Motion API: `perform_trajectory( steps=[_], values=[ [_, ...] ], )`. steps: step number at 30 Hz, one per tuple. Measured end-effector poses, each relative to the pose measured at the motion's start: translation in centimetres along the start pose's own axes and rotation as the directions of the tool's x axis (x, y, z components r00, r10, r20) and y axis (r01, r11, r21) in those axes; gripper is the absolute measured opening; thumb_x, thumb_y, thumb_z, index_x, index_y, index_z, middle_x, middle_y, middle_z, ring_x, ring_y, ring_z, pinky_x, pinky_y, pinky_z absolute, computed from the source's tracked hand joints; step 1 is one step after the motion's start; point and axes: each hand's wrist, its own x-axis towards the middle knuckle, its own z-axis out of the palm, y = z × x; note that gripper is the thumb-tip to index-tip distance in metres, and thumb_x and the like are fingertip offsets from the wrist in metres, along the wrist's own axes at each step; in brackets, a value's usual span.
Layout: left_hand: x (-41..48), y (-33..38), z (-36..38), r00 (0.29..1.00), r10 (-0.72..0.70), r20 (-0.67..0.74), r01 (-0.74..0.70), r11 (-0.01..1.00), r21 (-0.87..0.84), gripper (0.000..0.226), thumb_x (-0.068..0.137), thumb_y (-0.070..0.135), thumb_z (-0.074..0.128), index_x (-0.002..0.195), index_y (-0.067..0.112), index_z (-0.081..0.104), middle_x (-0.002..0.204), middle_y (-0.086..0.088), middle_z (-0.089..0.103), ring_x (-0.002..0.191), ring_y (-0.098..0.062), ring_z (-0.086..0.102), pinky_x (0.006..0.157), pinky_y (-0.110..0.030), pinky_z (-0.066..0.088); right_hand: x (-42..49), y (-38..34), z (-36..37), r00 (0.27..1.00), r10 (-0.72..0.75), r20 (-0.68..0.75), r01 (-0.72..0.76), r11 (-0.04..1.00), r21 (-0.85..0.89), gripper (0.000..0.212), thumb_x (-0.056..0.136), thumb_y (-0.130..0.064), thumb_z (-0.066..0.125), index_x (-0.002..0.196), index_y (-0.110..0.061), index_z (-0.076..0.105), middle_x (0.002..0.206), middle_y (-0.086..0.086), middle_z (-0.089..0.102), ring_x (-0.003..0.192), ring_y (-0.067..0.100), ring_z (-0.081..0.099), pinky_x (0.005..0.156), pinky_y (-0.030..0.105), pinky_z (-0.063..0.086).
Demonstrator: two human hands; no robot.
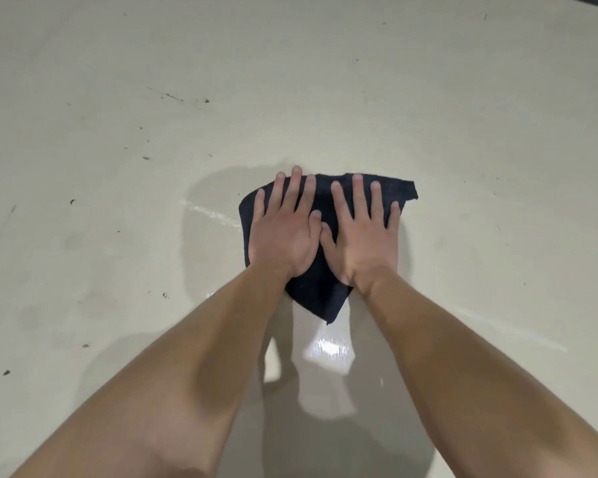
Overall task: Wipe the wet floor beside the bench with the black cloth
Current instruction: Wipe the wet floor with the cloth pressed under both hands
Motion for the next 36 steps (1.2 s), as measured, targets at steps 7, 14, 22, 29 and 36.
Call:
perform_trajectory(
  steps=[7,14,22,29,36],
  values=[
    [9.1,-0.7,-1.4,0.999,0.021,-0.029,-0.022,1.0,-0.008,0.059,0.105,0.039,0.012,0.163,0.027,0.004,0.171,0.005,-0.005,0.157,-0.019,-0.006,0.126,-0.046,-0.001,8.9,-0.2,-1.4,0.999,0.011,-0.047,-0.012,1.0,-0.005,0.069,0.1,-0.053,0.011,0.162,-0.026,-0.006,0.171,-0.003,-0.012,0.157,0.023,-0.013,0.126,0.052,-0.003],
    [8.0,-1.0,-1.4,0.999,0.041,-0.016,-0.04,0.999,0.022,0.059,0.106,0.039,0.011,0.163,0.026,0.003,0.171,0.005,-0.007,0.157,-0.02,-0.008,0.126,-0.046,-0.003,8.3,-1.2,-1.1,0.998,0.06,-0.036,-0.06,0.998,0.022,0.067,0.104,-0.051,0.008,0.162,-0.021,-0.007,0.171,-0.001,-0.014,0.157,0.021,-0.014,0.126,0.045,-0.005],
    [-10.7,-2.9,0.6,0.999,-0.021,0.048,0.021,1.0,0.003,0.063,0.103,0.037,0.019,0.163,0.022,0.008,0.171,0.001,0.001,0.157,-0.024,0.003,0.125,-0.047,0.004,-9.6,-5.7,2.6,0.995,-0.012,0.095,0.006,0.998,0.064,0.066,0.102,-0.042,0.008,0.158,-0.012,-0.011,0.167,0.008,-0.019,0.154,0.024,-0.02,0.127,0.046,-0.001],
    [-12.5,-3.4,1.5,0.997,-0.049,0.06,0.046,0.998,0.041,0.064,0.102,0.037,0.019,0.163,0.022,0.008,0.171,0.001,0.0,0.157,-0.025,0.003,0.123,-0.047,0.002,-9.5,-4.9,2.7,0.983,-0.154,0.104,0.152,0.988,0.027,0.068,0.104,-0.046,0.017,0.161,-0.015,-0.003,0.169,0.005,-0.015,0.156,0.024,-0.017,0.125,0.047,-0.007],
    [-8.8,-3.5,-0.3,0.994,-0.042,0.101,0.043,0.999,-0.013,0.064,0.103,0.036,0.017,0.162,0.023,-0.003,0.171,0.004,-0.01,0.157,-0.02,-0.009,0.125,-0.045,-0.006,-5.8,-5.2,1.5,0.975,-0.189,0.114,0.196,0.979,-0.056,0.066,0.103,-0.048,0.008,0.16,-0.019,-0.008,0.169,0.002,-0.015,0.157,0.026,-0.014,0.126,0.051,-0.002]
  ],
)
